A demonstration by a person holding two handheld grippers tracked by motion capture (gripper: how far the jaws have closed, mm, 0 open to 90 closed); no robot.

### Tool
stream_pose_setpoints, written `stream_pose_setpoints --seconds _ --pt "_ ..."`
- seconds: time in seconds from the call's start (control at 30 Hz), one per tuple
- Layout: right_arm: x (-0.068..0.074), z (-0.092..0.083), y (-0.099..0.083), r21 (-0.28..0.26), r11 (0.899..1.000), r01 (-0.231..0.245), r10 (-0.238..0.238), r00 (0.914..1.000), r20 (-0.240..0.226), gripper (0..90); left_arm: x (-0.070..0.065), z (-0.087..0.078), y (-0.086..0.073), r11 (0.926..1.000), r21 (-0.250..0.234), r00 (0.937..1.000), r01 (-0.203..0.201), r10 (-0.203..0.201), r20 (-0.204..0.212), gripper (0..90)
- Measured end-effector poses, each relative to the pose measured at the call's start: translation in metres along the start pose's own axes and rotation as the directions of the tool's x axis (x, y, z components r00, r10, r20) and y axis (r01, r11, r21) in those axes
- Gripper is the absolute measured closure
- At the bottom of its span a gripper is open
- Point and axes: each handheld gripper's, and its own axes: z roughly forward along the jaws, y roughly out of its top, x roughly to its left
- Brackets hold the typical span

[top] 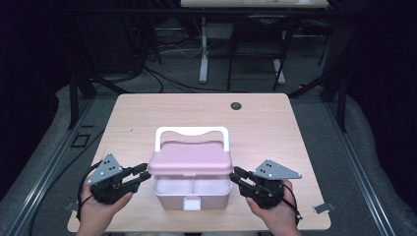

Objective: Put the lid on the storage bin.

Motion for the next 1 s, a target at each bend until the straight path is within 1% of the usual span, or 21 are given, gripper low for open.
stream_pose_setpoints --seconds 0.03,0.07,0.13,0.2,0.3,0.37,0.53,0.73,0.8,0.83,1.0 --pt "0.0 0.001 -0.002 -0.016 1.0 -0.002 0.002 1.0 -0.003 73.3 0.0 0.0 -0.001 1.0 -0.002 1.0 0.003 -0.003 -0.004 69.9" --pt "0.0 0.0 -0.002 -0.003 1.0 -0.002 0.002 1.0 -0.005 73.1 0.001 0.0 -0.003 1.0 0.0 1.0 0.007 -0.007 -0.002 69.9" --pt "-0.001 0.001 -0.004 0.004 1.0 0.001 -0.001 1.0 -0.004 73.1 0.002 0.0 -0.006 1.0 0.004 1.0 0.002 -0.002 -0.005 70.1" --pt "-0.002 0.002 -0.006 0.01 1.0 -0.003 0.003 0.9999 -0.013 73.1 0.002 0.0 -0.008 1.0 0.005 1.0 0.006 -0.006 -0.004 70.3" --pt "-0.002 0.001 -0.008 0.023 1.0 -0.004 0.004 0.9999 -0.015 73.2 0.0 0.0 -0.008 0.9999 0.012 0.9999 -0.004 0.005 -0.01 70.6" --pt "-0.002 0.001 -0.009 0.019 1.0 -0.003 0.003 0.9998 -0.021 73.1 0.0 0.0 -0.009 0.9998 0.016 0.9999 -0.008 0.008 -0.009 70.7" --pt "-0.001 -0.002 -0.012 0.027 1.0 -0.001 0.002 0.9997 -0.026 73.2 -0.001 -0.001 -0.012 0.9998 0.02 1.0 0.007 -0.007 0.007 70.6" --pt "-0.002 -0.007 -0.017 0.039 0.999 -0.007 0.008 0.9995 -0.03 72.7 0.0 -0.007 -0.017 0.9995 0.026 0.9999 0.016 -0.016 0.002 69.9" --pt "-0.003 -0.008 -0.017 0.053 0.999 -0.006 0.007 0.9995 -0.03 72.3 0.001 -0.009 -0.018 0.9995 0.02 0.9996 0.025 -0.025 0.009 69.8" --pt "-0.003 -0.009 -0.018 0.066 0.998 -0.001 0.003 0.9995 -0.033 72.2 0.001 -0.01 -0.018 0.9995 0.018 0.9996 0.026 -0.026 0.006 69.8" --pt "-0.006 -0.012 -0.02 0.059 0.998 -0.016 0.017 0.9996 -0.024 71.3 0.004 -0.012 -0.019 0.9994 0.018 0.9995 0.031 -0.031 -0.002 69.8"
